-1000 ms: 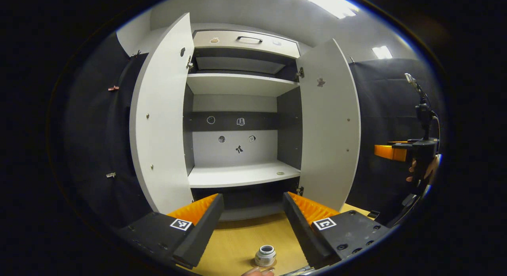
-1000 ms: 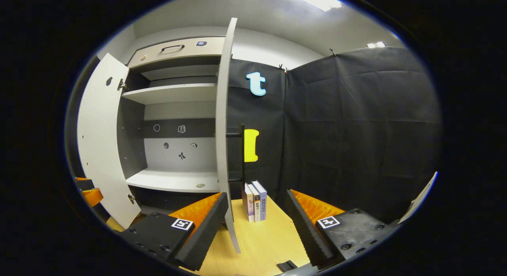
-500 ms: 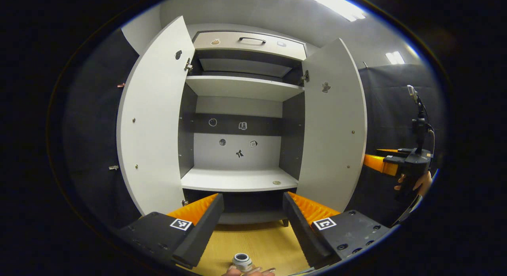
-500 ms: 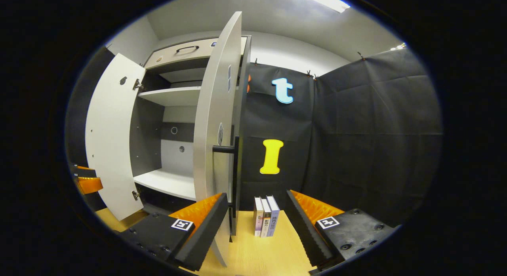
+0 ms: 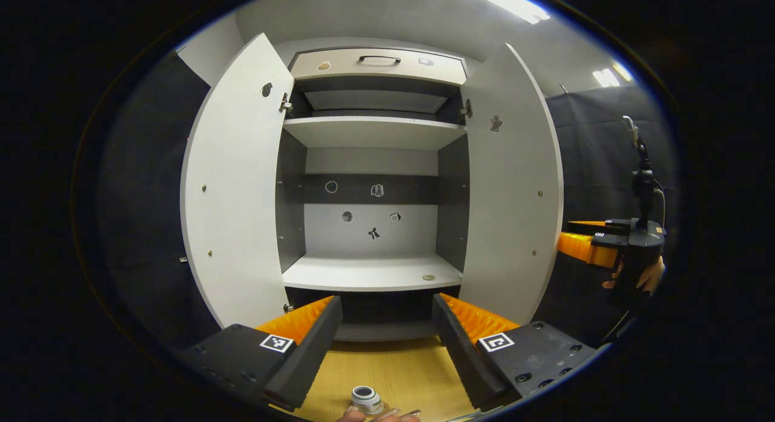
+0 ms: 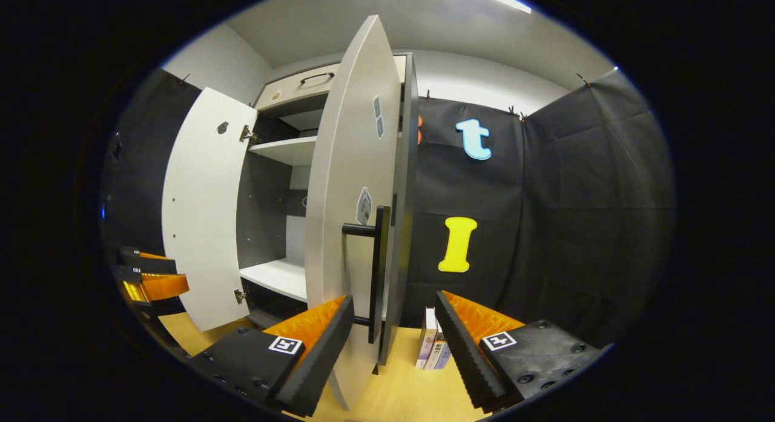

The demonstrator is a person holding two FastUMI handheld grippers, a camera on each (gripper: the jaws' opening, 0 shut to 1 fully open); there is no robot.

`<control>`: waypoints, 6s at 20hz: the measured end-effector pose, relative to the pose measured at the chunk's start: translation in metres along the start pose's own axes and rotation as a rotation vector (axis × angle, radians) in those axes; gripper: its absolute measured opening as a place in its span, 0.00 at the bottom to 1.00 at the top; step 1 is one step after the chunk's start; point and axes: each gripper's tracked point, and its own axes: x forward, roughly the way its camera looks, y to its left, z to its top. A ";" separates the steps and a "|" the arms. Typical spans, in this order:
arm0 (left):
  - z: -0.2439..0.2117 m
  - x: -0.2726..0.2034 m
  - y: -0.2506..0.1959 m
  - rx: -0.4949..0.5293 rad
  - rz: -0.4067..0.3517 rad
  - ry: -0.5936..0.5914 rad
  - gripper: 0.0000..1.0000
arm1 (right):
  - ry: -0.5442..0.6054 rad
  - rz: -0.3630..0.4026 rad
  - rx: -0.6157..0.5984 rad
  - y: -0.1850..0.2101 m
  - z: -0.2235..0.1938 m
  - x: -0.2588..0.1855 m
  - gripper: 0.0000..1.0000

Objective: Grasp the bottle in the cabinet with the left hand and place it on the coaster, then close the right door with the right hand and the left door with the left hand.

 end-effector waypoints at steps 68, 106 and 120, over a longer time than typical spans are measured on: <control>0.046 0.001 0.311 -0.045 0.083 -0.124 0.94 | -0.023 -0.255 -0.105 0.188 0.004 0.141 0.97; 0.057 0.065 0.194 -0.091 0.151 -0.166 0.92 | -0.084 -0.057 -0.034 0.110 0.019 0.153 0.97; 0.063 0.120 0.138 0.003 0.138 -0.167 0.93 | -0.107 -0.024 -0.037 0.095 0.023 0.147 0.97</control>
